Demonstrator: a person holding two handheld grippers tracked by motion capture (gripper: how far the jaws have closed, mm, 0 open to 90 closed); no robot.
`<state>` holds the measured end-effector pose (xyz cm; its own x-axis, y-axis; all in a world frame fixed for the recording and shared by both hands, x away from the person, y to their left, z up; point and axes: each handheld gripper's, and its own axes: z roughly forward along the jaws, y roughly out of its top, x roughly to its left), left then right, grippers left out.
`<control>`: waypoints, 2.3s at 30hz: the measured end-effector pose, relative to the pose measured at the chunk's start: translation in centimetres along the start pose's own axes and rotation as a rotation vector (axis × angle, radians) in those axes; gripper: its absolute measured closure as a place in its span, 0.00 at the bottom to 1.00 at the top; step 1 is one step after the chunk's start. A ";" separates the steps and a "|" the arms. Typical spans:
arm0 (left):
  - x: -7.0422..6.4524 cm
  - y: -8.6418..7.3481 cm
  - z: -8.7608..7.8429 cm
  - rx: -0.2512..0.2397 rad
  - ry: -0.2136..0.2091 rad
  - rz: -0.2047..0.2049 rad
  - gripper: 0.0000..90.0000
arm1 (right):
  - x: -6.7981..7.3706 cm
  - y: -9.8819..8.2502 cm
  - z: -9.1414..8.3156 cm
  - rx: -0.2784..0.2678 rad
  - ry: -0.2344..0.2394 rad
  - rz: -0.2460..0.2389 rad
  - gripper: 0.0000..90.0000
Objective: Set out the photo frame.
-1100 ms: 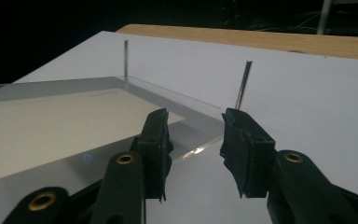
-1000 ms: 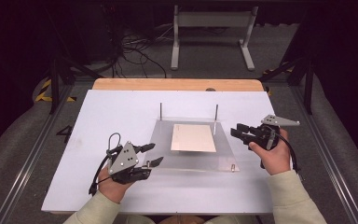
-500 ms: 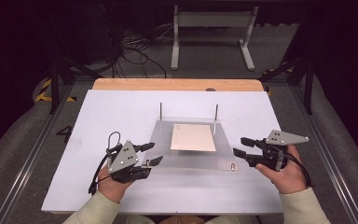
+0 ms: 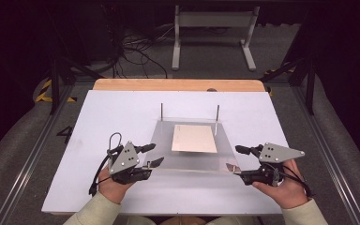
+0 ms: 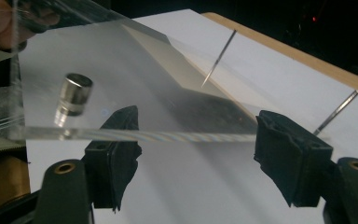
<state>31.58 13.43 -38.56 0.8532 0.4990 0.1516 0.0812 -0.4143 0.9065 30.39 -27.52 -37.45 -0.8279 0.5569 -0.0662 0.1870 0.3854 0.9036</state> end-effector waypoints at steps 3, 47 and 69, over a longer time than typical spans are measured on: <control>0.0 0.0 0.0 -0.001 -0.001 -0.001 0.53 | 0.4 0.2 0.4 -0.036 0.015 -0.050 0.34; -2.6 2.9 -4.8 -0.061 -0.123 -0.005 0.61 | 4.2 3.2 -2.4 -0.100 0.112 -0.131 0.70; -0.1 3.6 -6.3 -0.177 0.065 -0.068 0.41 | 1.1 6.1 -2.2 -0.318 0.042 -0.134 0.69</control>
<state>28.56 16.68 -32.84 0.8132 0.5719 0.1078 0.0404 -0.2404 0.9698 29.51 -26.17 -31.08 -0.8562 0.4836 -0.1816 -0.0936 0.2006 0.9752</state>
